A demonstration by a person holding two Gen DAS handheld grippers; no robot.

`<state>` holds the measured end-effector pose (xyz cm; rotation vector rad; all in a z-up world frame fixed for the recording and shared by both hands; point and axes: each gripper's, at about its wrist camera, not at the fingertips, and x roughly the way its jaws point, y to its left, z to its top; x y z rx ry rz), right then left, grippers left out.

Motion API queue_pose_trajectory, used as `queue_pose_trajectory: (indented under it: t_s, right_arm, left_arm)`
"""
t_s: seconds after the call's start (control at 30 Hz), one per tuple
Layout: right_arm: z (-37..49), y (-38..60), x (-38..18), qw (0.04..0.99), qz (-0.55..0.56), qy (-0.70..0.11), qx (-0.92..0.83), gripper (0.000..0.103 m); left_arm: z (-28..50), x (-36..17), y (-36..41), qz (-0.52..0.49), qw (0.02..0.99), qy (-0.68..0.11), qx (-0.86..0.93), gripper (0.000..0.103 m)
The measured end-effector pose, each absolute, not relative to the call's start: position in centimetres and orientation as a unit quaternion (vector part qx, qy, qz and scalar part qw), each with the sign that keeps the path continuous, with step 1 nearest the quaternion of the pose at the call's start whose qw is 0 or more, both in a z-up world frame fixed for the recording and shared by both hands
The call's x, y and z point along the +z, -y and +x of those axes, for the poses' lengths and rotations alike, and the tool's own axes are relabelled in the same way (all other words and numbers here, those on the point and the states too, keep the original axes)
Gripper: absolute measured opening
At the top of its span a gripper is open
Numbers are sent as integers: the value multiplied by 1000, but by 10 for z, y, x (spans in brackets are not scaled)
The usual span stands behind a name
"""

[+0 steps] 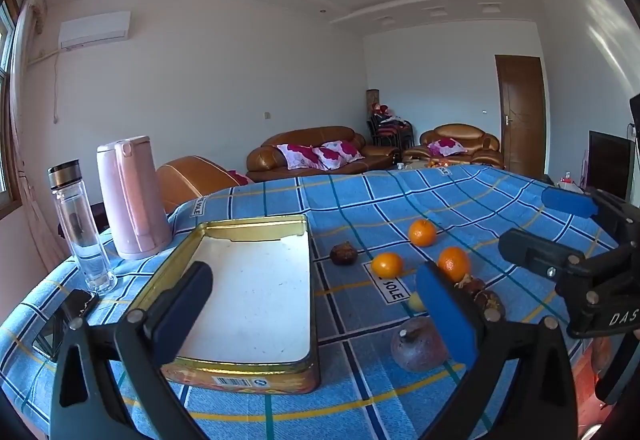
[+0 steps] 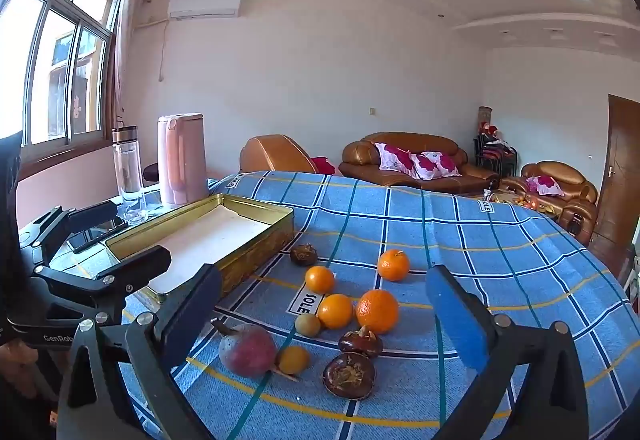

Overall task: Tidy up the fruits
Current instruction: 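Move both tools toward the fruits beside the tin tray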

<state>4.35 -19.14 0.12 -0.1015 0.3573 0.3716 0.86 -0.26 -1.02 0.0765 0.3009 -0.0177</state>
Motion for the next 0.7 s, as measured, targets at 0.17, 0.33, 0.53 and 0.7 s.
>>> queue_pose_trajectory:
  t_s: [0.17,0.33,0.53,0.7]
  right_arm:
    - [46,196,-2,967,-46,-180,172,102]
    - [48,195,-6,967,-45,-184,169,102]
    - [49,195,-7,967,-47,-187,167,102]
    - [50,196,-9,967,-48,-191,163,102]
  left_arm:
    - [8,-12,6,41,988,-148,-10,103]
    - [8,-14,5,39,988,-150,-9,103]
    - [9,-14,5,41,987,-152,-9,103]
    - [10,-16,7,45,987,-153,-10,103]
